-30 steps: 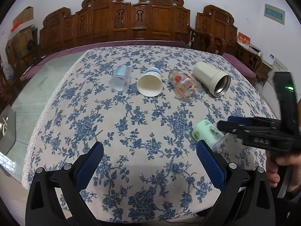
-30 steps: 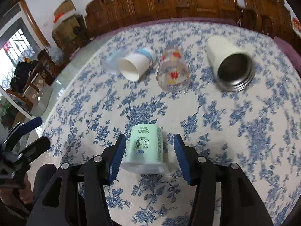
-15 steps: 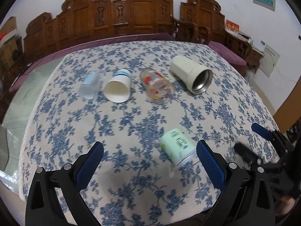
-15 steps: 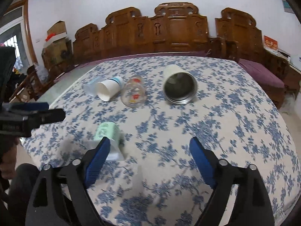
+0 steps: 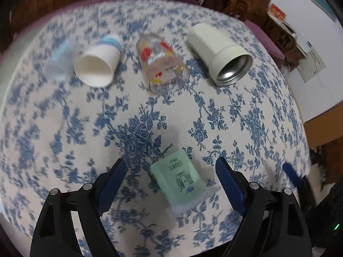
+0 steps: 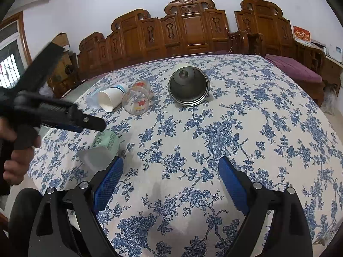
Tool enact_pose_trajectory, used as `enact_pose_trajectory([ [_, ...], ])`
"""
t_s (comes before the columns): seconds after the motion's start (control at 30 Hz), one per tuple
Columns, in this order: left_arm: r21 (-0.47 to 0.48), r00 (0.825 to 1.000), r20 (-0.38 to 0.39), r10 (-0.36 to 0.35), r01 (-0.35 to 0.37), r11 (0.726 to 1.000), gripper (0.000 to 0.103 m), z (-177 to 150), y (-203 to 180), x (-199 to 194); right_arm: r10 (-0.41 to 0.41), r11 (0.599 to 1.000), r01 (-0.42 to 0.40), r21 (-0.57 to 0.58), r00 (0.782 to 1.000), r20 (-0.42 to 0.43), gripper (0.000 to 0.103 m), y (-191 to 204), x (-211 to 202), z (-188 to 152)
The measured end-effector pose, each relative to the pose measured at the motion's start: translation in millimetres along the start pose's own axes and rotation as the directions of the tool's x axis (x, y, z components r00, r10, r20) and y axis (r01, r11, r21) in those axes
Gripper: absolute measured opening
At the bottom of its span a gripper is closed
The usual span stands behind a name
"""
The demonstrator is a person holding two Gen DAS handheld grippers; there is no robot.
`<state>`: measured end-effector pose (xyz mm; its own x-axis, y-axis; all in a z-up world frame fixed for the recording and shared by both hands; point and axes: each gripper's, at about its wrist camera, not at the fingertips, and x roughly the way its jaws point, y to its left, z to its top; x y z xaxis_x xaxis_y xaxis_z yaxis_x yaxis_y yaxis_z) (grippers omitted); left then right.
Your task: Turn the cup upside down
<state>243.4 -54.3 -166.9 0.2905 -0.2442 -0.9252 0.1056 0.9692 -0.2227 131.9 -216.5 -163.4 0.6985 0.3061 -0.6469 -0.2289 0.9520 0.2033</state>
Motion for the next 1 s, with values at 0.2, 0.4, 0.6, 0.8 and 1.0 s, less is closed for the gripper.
enact_pose_trajectory([
  [0.2,-0.085,0.994,-0.102,-0.038,0.029,0.996,0.069,8,7,21,0.015,1.000,-0.015,-0.003,1.000,0.003,0.092,2,-1,-1],
  [0.4,-0.163,0.982,-0.161,-0.096,0.070,0.984,0.064,10,12,37,0.021,1.000,-0.021,-0.012,1.000,0.005,0.092,4,-1,-2],
  [0.6,-0.188,0.977,-0.189,-0.098,0.062,0.980,0.054,10,14,47,0.027,1.000,-0.027,-0.007,1.000,0.004,0.092,3,-1,-3],
  [0.8,-0.159,0.989,-0.129,-0.076,0.055,0.986,0.049,11,15,38,0.029,1.000,-0.029,-0.006,1.000,-0.002,0.092,3,0,-4],
  [1.0,-0.010,0.999,0.041,0.009,-0.008,1.000,0.048,15,-7,18,0.034,0.999,-0.034,0.000,0.999,-0.005,0.092,3,0,-5],
])
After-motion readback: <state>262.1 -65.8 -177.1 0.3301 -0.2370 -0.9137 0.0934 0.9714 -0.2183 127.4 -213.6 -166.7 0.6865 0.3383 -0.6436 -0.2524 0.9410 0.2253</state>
